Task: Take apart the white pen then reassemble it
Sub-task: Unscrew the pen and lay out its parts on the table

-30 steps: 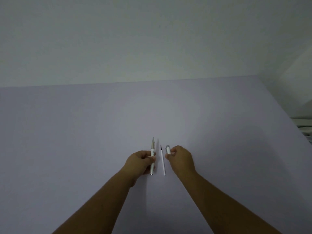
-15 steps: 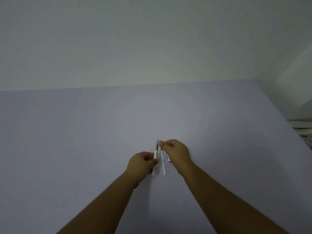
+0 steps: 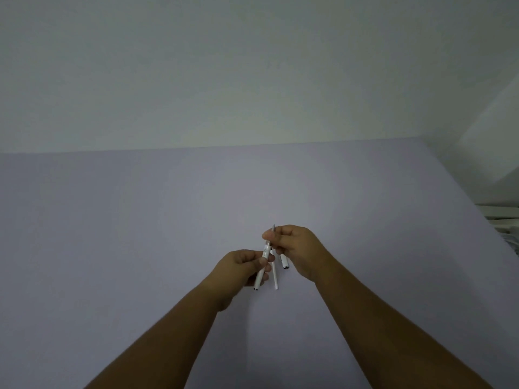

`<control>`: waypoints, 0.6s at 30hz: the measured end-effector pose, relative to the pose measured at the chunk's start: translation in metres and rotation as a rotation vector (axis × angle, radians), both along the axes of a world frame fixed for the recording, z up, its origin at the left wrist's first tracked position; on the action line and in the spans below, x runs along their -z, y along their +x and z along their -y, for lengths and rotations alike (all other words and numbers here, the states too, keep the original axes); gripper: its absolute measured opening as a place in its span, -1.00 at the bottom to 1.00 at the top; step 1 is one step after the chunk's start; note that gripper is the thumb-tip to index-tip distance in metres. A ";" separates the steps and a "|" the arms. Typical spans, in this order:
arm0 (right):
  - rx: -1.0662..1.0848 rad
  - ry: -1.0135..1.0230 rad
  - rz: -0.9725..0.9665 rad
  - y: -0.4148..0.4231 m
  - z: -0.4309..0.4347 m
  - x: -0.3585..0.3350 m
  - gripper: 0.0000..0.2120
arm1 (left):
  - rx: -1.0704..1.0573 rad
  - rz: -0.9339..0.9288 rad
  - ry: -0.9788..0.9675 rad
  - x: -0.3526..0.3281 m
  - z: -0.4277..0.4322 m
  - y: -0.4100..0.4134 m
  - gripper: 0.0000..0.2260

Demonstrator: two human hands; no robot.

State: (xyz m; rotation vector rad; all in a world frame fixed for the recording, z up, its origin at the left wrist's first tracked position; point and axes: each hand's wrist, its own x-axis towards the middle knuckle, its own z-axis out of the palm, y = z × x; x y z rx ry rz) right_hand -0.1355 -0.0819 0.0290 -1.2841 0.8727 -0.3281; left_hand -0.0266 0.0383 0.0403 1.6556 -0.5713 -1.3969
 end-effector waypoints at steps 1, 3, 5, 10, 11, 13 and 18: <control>-0.026 0.011 0.020 -0.001 0.001 -0.001 -0.88 | 0.000 -0.004 -0.003 -0.001 0.000 0.001 -0.80; -0.069 0.016 -0.001 0.000 0.001 -0.004 -0.87 | -0.005 0.035 -0.002 -0.001 0.000 0.000 -0.81; -0.062 -0.017 -0.072 0.002 0.002 -0.006 -0.90 | -0.015 0.078 0.000 -0.002 0.000 -0.001 -0.82; -0.047 0.020 -0.038 0.004 0.004 -0.006 -0.86 | -0.028 0.155 0.016 0.000 0.000 -0.004 -0.85; -0.041 0.031 -0.045 0.003 0.004 -0.007 -0.88 | -0.034 0.167 0.016 0.000 0.000 -0.004 -0.85; -0.012 0.012 -0.116 0.004 0.003 -0.007 -0.95 | -0.037 0.186 0.013 -0.001 0.000 -0.004 -0.85; -0.022 -0.012 -0.095 0.004 0.004 -0.007 -0.90 | -0.016 0.237 0.024 -0.001 0.002 -0.006 -0.85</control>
